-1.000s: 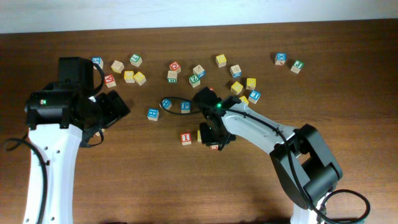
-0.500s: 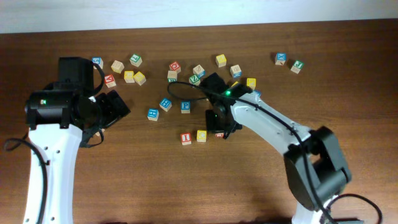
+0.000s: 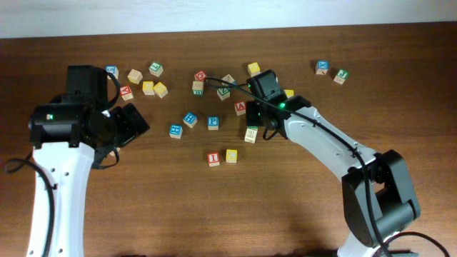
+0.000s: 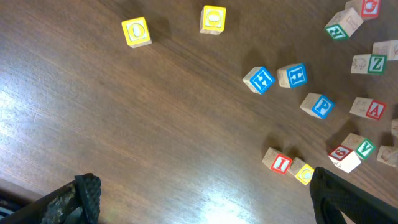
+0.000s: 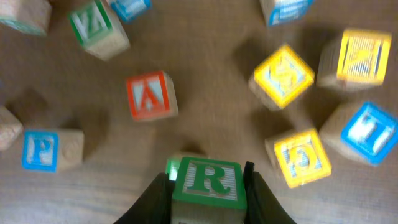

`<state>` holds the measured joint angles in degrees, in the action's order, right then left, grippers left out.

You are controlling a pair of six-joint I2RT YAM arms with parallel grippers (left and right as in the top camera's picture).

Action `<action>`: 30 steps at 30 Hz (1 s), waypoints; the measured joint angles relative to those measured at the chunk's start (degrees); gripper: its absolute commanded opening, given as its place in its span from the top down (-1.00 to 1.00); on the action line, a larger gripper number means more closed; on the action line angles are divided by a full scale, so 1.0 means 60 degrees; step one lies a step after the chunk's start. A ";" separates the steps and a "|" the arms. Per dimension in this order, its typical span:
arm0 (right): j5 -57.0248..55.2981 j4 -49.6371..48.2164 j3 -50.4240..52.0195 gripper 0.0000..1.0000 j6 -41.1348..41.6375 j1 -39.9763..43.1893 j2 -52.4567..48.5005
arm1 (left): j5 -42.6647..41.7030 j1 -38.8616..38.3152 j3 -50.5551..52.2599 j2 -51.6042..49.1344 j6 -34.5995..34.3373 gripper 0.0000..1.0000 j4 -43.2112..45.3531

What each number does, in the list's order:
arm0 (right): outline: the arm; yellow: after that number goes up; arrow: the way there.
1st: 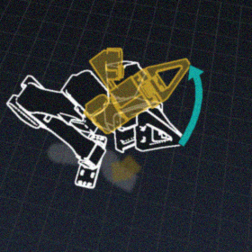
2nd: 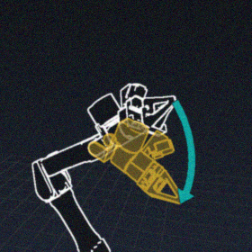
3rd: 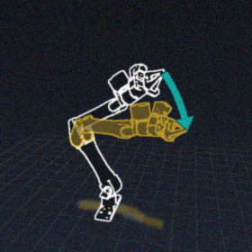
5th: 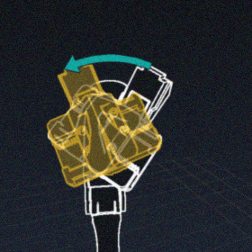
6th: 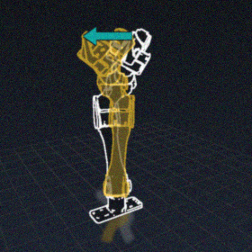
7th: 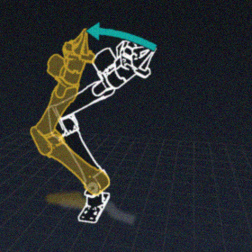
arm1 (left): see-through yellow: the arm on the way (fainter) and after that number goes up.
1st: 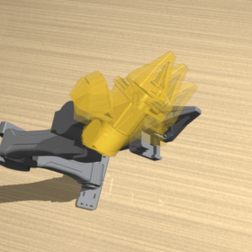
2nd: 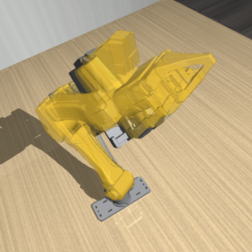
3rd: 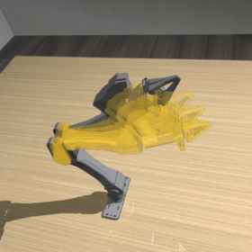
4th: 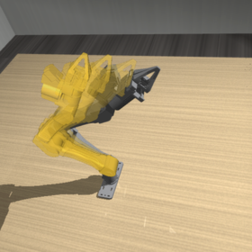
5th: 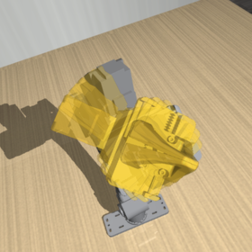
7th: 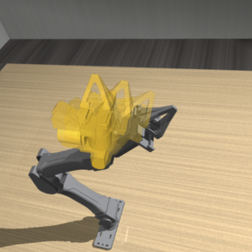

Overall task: Spell out ICRA
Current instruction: 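Place the green R block to the right of the C block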

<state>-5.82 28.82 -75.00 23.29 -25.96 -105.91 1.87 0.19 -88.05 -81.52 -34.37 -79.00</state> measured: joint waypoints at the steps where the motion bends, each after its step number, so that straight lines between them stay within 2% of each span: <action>1: -0.0015 -0.0138 0.0000 0.56 -0.0109 0.0007 0.0000 | 0.0000 0.0000 0.0000 0.0000 0.0000 -0.98 -0.0004; 3: -0.0022 -0.0229 0.0040 0.50 -0.0233 0.0000 0.0000 | 0.0000 0.0000 0.0000 0.0000 0.0000 -0.98 -0.0011; 8: 0.0189 -0.0244 0.0907 0.50 -0.0248 -0.0222 0.0000 | 0.0000 0.0000 0.0000 0.0000 0.0000 -0.98 -0.0015; 19: 0.0637 -0.0310 0.0914 0.49 -0.0244 -0.0415 0.0000 | 0.0000 0.0000 0.0000 0.0000 0.0000 -0.98 -0.0011; 22: 0.0426 -0.0291 0.0914 0.49 -0.0244 -0.0801 0.0000 | 0.0000 0.0000 0.0000 0.0000 0.0000 -0.98 -0.0011; 30: -0.0168 -0.0667 0.1162 0.49 -0.0244 -0.0809 0.0000 | -0.0004 0.0000 0.0000 0.0000 0.0000 -0.98 -0.0007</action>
<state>-6.83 24.82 -68.03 21.82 -30.81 -105.91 1.85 0.19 -88.05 -81.52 -34.37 -79.05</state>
